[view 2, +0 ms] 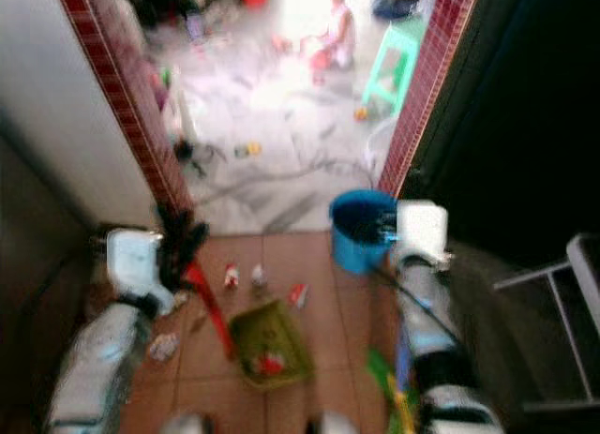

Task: Sweep floor

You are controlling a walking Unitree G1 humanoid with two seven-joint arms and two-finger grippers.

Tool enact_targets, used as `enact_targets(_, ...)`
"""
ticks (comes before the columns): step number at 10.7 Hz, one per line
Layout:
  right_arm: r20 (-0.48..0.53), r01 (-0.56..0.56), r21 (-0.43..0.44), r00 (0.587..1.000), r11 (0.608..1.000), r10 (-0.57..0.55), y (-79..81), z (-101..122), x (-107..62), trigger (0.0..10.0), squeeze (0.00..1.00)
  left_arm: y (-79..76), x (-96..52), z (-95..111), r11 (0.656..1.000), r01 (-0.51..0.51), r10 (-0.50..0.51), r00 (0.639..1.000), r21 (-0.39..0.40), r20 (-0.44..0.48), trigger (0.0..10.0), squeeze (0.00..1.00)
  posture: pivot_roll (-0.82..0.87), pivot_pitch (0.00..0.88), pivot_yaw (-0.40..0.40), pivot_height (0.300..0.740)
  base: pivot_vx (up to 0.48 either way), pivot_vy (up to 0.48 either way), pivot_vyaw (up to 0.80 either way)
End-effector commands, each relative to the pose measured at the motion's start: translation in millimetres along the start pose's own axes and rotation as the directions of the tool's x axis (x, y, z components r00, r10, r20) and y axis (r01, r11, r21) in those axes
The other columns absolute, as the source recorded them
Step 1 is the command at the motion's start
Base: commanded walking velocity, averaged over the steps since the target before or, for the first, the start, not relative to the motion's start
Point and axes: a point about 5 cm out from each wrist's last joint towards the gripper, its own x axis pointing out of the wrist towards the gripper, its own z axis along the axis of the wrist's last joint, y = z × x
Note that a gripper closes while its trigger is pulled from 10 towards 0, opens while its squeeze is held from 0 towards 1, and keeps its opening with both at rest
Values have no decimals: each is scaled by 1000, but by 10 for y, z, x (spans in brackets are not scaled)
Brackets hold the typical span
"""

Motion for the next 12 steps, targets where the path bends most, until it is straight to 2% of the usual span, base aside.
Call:
enact_targets(1,34,-15,-7,999,1000,15,34,86,36,10000,0,-9,47,161,1000,13,-12,997,-6,82,10000,0,-2,0,-8,740,0,-311,0)
enact_targets(4,51,-25,-9,998,1000,26,63,156,85,10000,0,15,101,217,1000,3,-3,994,7,107,10000,0,5,0,-18,740,0,-306,0)
enact_targets(9,49,-25,-14,998,1000,26,42,145,80,10000,0,27,82,189,999,-32,33,994,-5,108,10000,0,0,0,-19,740,0,0,0)
enact_targets(10,48,-29,-12,998,999,30,56,140,70,10000,0,72,91,169,999,-47,47,994,-4,101,10000,0,1,0,-20,740,0,0,0)
enact_targets(12,38,-30,-24,999,999,31,34,101,56,10000,0,129,131,316,996,-68,76,983,-56,164,10000,0,-3,0,-23,740,0,0,0)
